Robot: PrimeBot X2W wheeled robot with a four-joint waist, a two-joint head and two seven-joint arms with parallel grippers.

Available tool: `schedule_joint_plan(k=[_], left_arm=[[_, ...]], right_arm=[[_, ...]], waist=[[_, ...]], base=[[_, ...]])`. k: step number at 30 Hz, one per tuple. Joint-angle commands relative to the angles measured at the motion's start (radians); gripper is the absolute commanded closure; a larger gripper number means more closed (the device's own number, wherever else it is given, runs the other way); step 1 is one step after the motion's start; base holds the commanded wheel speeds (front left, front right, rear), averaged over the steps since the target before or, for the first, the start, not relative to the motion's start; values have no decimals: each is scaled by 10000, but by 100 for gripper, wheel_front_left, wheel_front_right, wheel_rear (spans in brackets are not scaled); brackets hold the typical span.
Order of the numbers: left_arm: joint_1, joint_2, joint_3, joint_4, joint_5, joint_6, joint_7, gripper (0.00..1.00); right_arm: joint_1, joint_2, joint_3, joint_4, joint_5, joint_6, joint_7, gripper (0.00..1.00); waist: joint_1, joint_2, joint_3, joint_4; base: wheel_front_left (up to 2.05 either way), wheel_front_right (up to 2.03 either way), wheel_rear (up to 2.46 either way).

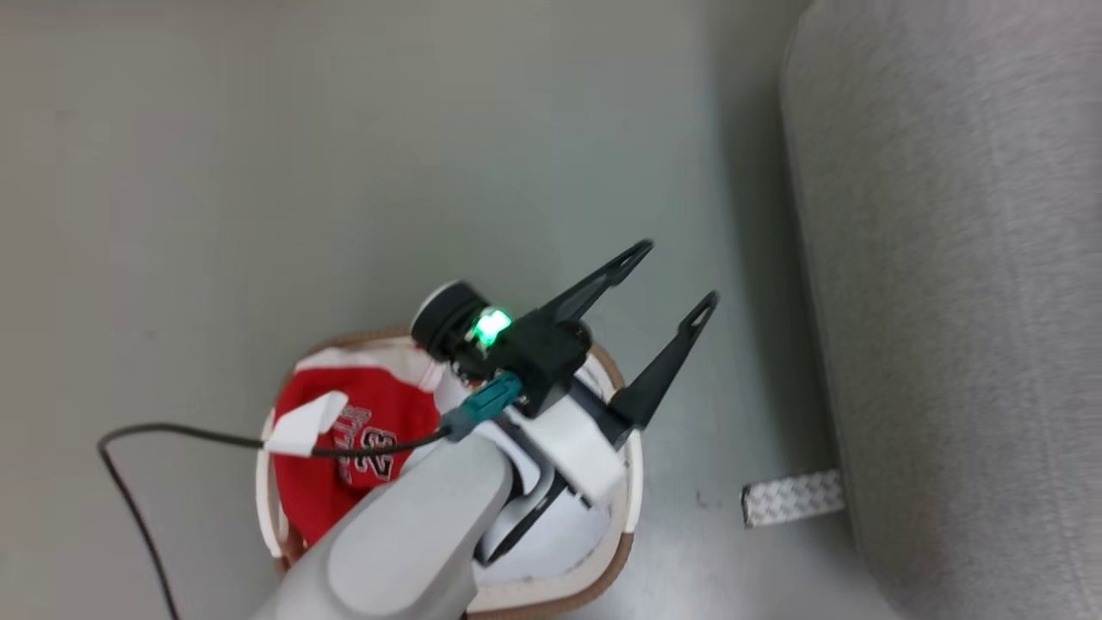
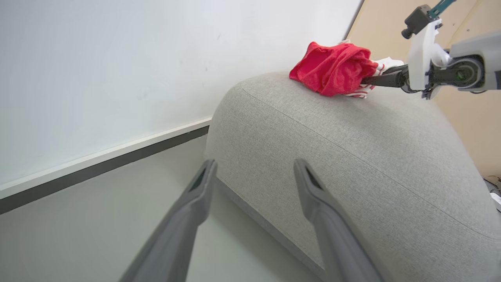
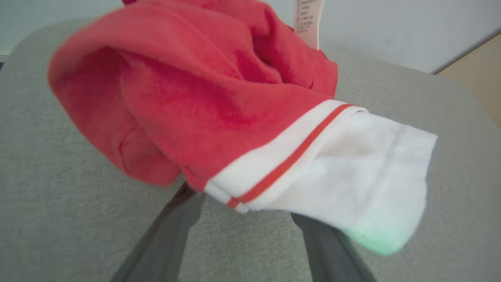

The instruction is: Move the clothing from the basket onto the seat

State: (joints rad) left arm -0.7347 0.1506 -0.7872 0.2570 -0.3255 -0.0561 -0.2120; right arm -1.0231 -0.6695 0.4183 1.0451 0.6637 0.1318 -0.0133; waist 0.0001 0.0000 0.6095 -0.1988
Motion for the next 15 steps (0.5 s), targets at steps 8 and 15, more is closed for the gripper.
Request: schedule_joint_plan(k=[8,15], left_arm=[[1238,185,300,351,-679,223,-332,0],[2216,622,1213,42,-1212,729,-482,0]], right_arm=[[897,-769,1876,-1116,188,-22,1226,0],[1236,-1507,2620,-2958,392,-23,469,0]], waist=[[-1,0,-3044,-172],[-1,0,-4746,56]], base=[[0,0,0],[0,0,0]])
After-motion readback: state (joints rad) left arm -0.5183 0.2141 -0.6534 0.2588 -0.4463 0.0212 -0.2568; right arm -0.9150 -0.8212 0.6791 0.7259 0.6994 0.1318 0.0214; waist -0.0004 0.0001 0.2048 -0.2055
